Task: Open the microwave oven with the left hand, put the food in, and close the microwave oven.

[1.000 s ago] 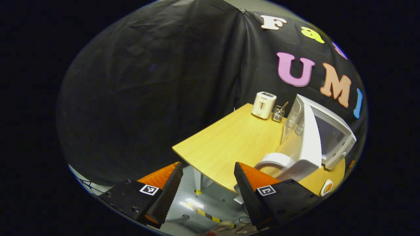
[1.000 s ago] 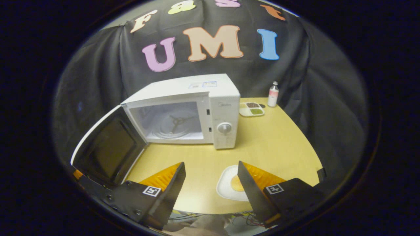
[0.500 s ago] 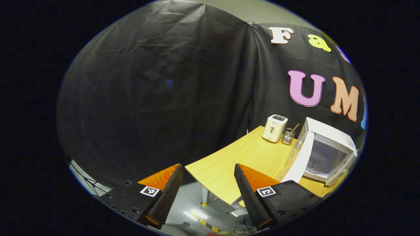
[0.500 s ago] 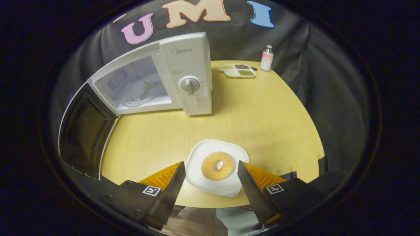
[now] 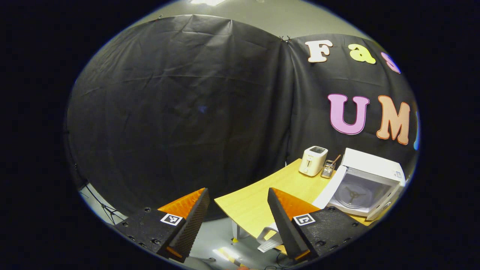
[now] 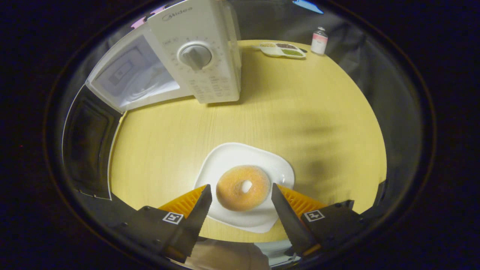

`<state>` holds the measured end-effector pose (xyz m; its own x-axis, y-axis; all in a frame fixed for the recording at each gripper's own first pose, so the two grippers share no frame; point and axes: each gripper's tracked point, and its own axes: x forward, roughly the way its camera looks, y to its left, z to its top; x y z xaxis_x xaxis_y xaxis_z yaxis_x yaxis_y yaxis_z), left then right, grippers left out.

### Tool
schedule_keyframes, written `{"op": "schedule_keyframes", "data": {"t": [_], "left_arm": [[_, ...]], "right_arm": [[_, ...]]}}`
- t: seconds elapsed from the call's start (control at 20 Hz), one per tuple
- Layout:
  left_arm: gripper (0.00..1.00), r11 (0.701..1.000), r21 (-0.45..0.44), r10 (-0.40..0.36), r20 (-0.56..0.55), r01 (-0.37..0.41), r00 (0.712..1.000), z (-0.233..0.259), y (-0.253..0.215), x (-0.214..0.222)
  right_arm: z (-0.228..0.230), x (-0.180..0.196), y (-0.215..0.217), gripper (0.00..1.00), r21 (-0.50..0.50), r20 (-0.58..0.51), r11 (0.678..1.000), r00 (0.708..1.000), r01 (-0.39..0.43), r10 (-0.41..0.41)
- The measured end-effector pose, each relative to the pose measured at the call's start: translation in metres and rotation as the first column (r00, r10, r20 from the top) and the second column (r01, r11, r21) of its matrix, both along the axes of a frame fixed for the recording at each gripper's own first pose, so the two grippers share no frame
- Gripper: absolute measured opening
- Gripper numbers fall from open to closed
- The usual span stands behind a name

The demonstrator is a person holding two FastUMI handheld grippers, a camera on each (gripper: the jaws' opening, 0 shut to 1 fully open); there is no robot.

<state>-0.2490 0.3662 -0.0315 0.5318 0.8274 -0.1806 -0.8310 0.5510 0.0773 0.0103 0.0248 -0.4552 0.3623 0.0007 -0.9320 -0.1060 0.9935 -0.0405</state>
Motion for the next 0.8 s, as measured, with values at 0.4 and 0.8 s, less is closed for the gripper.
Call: {"op": "schedule_keyframes", "data": {"t": [0.4,0.8], "left_arm": [[0.96,0.999,0.005,0.040,0.019,-0.040,0.999,0.005,-0.020,-0.003],[0.87,0.999,-0.004,-0.044,0.002,0.044,0.999,-0.003,-0.015,0.022]], "right_arm": [[-0.011,0.003,-0.002,0.83,0.008,-0.025,1.000,1.000,0.004,-0.003],[0.003,0.003,0.017,0.72,0.066,0.023,0.996,0.997,0.068,-0.069]]}}
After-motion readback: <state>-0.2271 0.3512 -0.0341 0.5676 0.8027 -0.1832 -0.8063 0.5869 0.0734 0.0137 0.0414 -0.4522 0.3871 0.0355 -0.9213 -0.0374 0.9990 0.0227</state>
